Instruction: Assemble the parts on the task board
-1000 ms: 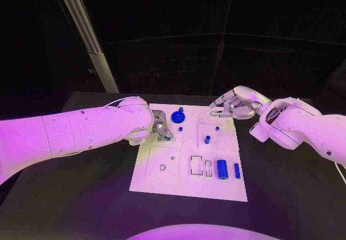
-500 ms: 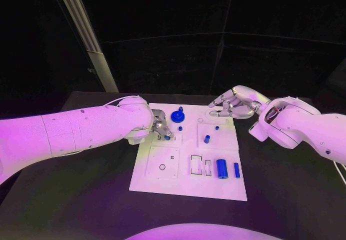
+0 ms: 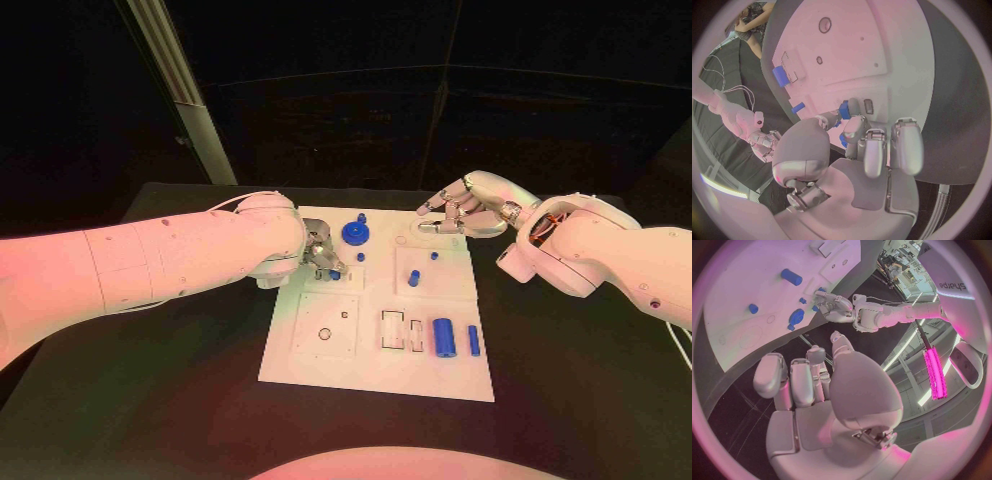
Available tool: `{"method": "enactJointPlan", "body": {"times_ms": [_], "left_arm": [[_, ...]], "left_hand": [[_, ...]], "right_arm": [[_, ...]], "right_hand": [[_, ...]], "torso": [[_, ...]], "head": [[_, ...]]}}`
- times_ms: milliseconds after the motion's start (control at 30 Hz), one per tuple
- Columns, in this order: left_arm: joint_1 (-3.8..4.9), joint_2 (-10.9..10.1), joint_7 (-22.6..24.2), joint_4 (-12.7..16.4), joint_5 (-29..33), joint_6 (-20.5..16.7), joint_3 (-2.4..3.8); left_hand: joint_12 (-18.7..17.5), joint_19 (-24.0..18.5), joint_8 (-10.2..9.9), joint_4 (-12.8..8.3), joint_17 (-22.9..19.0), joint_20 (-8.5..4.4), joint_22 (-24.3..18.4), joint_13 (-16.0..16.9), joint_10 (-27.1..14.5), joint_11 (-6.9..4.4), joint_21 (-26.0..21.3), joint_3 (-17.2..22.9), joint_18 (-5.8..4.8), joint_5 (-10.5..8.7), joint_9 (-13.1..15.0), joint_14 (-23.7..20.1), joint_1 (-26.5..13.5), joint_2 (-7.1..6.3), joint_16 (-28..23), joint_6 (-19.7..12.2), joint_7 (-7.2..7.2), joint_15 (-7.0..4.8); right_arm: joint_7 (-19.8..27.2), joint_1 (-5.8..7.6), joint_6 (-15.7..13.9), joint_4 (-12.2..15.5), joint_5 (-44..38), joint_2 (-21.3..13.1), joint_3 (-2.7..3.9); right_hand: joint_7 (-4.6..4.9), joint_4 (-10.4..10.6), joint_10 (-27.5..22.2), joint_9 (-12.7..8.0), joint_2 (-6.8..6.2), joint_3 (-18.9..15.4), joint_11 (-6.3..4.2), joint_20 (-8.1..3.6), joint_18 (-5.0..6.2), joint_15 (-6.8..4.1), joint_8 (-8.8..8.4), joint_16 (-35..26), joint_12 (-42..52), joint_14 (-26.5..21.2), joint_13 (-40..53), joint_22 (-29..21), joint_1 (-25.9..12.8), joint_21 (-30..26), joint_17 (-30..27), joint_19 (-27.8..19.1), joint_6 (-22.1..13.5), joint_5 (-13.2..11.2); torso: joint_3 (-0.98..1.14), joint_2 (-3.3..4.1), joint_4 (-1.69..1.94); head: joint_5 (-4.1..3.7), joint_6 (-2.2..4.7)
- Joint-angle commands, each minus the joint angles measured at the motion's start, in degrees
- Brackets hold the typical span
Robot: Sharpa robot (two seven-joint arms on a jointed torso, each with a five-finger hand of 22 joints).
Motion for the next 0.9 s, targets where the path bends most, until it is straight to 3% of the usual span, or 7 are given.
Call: {"method": "enactJointPlan", "body": {"times_ms": [33,400,567,633,667,900], "left_arm": [[-0.23,0.0,-0.6,0.1,-0.1,1.2,-0.19],[-0.16,-1.2,-0.1,1.2,-0.1,-0.7,-0.14],[0.18,-2.1,0.0,2.1,-0.1,-1.5,-0.05],[0.4,-2.6,0.0,2.6,-0.1,-1.8,0.07],[0.5,-2.8,0.0,2.8,-0.1,-1.9,0.26],[1.47,-4.2,0.1,3.8,0.8,-0.4,4.27]], "left_hand": [[0.4,0.4,-0.4,0.8,15.1,-0.06,0.7,0.2,0.4,-0.08,0.3,-1.9,-1.13,-0.29,-0.1,6.1,-1.1,-0.39,0.2,0.5,0.0,-0.46],[0.3,0.6,-1.0,5.1,15.1,-0.35,1.0,0.5,0.6,-0.3,0.3,-14.4,-1.17,-0.43,-0.5,6.1,-1.6,-1.14,0.2,1.1,-0.27,-0.72],[0.1,0.5,-1.1,5.9,15.1,-0.38,1.0,0.3,0.5,-0.32,0.2,-17.2,-1.14,-0.39,-0.5,6.1,-0.8,-0.72,0.2,1.1,-0.26,-0.74],[-0.2,0.5,-1.2,6.0,15.1,-0.38,0.8,0.1,0.4,-0.29,0.0,-19.3,-1.09,-0.31,-0.5,6.1,0.2,0.05,0.2,1.1,-0.23,-0.73],[-0.6,0.3,-1.3,6.0,15.1,-0.38,0.5,-0.3,0.1,-0.27,-0.2,-19.8,-1.03,-0.29,-0.6,6.1,0.5,0.23,0.2,1.0,-0.19,-0.73],[-4.4,-0.9,-2.8,5.8,15.1,0.05,-1.8,-4.8,-2.7,0.58,-2.0,-23.4,-0.52,-0.15,-1.2,6.1,4.1,1.19,0.2,-2.0,0.91,-0.22]], "right_arm": [[0.2,0.1,0.4,0.0,-0.1,0.1,0.03],[0.3,0.1,0.4,-0.3,-0.1,0.2,0.03],[0.3,0.1,0.5,-0.4,-0.1,0.2,0.03],[0.4,0.1,0.5,-0.5,-0.1,0.3,0.03],[0.4,0.1,0.5,-0.6,-0.1,0.3,0.03],[0.4,0.09,0.5,-1.0,-0.1,0.4,0.03]], "right_hand": [[-0.07,-0.1,-0.5,0.0,0.53,-0.4,0.18,-0.11,0.64,-0.32,0.17,-0.3,-0.4,1.9,-0.2,-0.1,0.0,-0.3,-0.1,-0.4,0.1,0.3],[-0.05,0.1,-0.7,0.0,0.55,-0.5,0.2,-0.11,0.72,-0.31,0.16,-0.6,-0.8,1.8,-0.6,-0.6,-0.2,-0.5,-0.4,-0.6,0.0,0.2],[-0.05,0.1,-0.7,0.0,0.55,-0.5,0.2,-0.11,0.72,-0.31,0.16,-0.6,-0.8,1.8,-0.6,-0.6,-0.2,-0.5,-0.4,-0.6,0.0,0.2],[-0.04,0.1,-0.8,0.0,0.56,-0.5,0.21,-0.11,0.76,-0.3,0.16,-0.7,-0.9,1.8,-0.7,-0.8,-0.3,-0.6,-0.6,-0.7,0.0,0.2],[-0.04,0.1,-0.8,0.0,0.56,-0.5,0.21,-0.11,0.76,-0.3,0.16,-0.7,-0.9,1.8,-0.7,-0.8,-0.3,-0.6,-0.6,-0.7,0.0,0.2],[-0.04,0.2,-0.8,0.0,0.59,-0.6,0.22,-0.11,0.76,-0.3,0.16,-0.8,-0.9,1.8,-0.7,-0.8,-0.4,-0.6,-0.6,-0.7,0.0,0.2]], "torso": [[0.0,0.0,0.0],[-0.03,-0.05,0.05],[0.0,-0.06,0.01],[-0.01,-0.05,0.02],[-0.02,-0.03,0.0],[-0.01,0.01,0.01]], "head": [[-0.1,-0.01],[-0.18,0.19],[-0.17,0.29],[-0.19,0.36],[-0.2,0.42],[-0.32,0.71]]}}
